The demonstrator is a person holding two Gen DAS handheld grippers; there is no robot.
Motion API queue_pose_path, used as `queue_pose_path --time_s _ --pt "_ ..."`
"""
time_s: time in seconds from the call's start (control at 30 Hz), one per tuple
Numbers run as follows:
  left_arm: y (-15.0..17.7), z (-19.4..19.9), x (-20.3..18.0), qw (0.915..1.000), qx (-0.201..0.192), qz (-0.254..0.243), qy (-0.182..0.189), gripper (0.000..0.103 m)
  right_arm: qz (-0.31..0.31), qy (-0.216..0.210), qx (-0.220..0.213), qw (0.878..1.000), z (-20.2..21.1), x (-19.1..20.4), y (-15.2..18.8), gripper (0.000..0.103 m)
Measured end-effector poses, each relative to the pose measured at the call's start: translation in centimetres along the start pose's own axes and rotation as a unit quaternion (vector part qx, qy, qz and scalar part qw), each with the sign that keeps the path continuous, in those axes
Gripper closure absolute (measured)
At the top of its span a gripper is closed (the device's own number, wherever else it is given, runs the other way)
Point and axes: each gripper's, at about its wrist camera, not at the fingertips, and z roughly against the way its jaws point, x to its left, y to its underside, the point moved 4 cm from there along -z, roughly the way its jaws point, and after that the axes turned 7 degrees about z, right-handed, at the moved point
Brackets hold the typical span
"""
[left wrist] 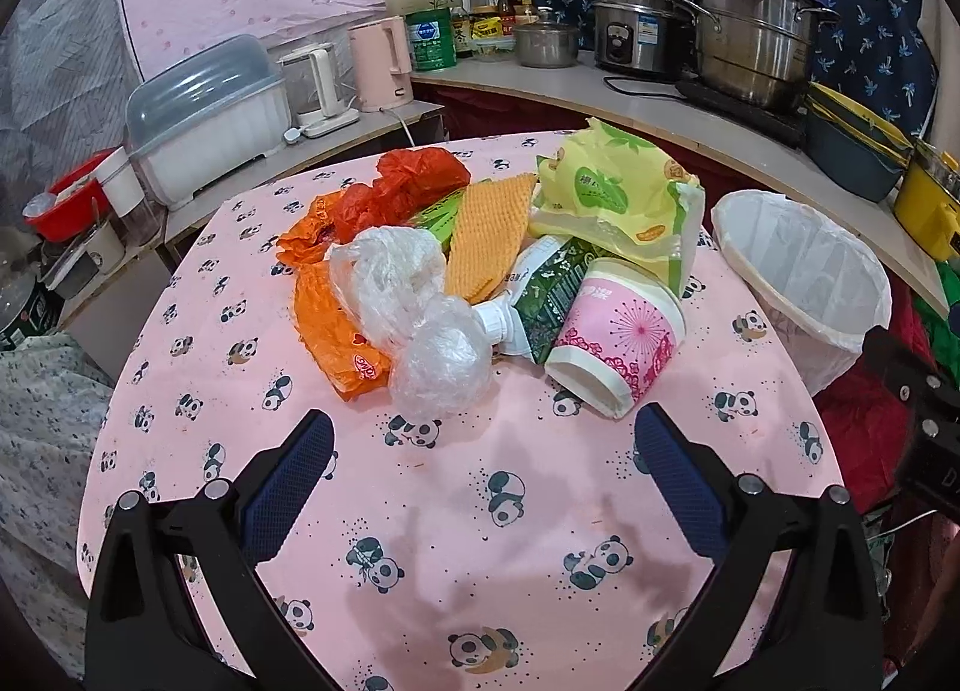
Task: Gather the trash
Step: 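Grasp the yellow-green snack bag with the right gripper while the left grasps clear plastic bag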
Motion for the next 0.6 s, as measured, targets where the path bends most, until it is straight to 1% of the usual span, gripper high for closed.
queue_pose_path --time_s 0.33,0.4,0.5,0.6 --pt "-2.7 -3.0 4.3 0.9992 0.004 0.036 -0.015 0.007 -0.013 -0.047 -0.02 0.999 -4.0 2.6 -4.6 0.007" --pt "-3.4 -3.7 5.0 0.9991 0.006 0.038 -0.018 0.007 -0.013 -0.058 -0.023 0.998 -5.1 3.2 -5.7 0.008" --pt "-4.2 -4.8 5.9 0.9988 0.008 0.041 -0.024 0.007 -0.012 -0.073 -0.022 0.997 -6.9 4.2 -7.3 0.013" --pt "-4.7 -6.1 6.7 0.9984 0.02 0.05 -0.019 0.007 -0.009 -0.084 -0.026 0.996 -8.7 5.1 -8.7 0.014"
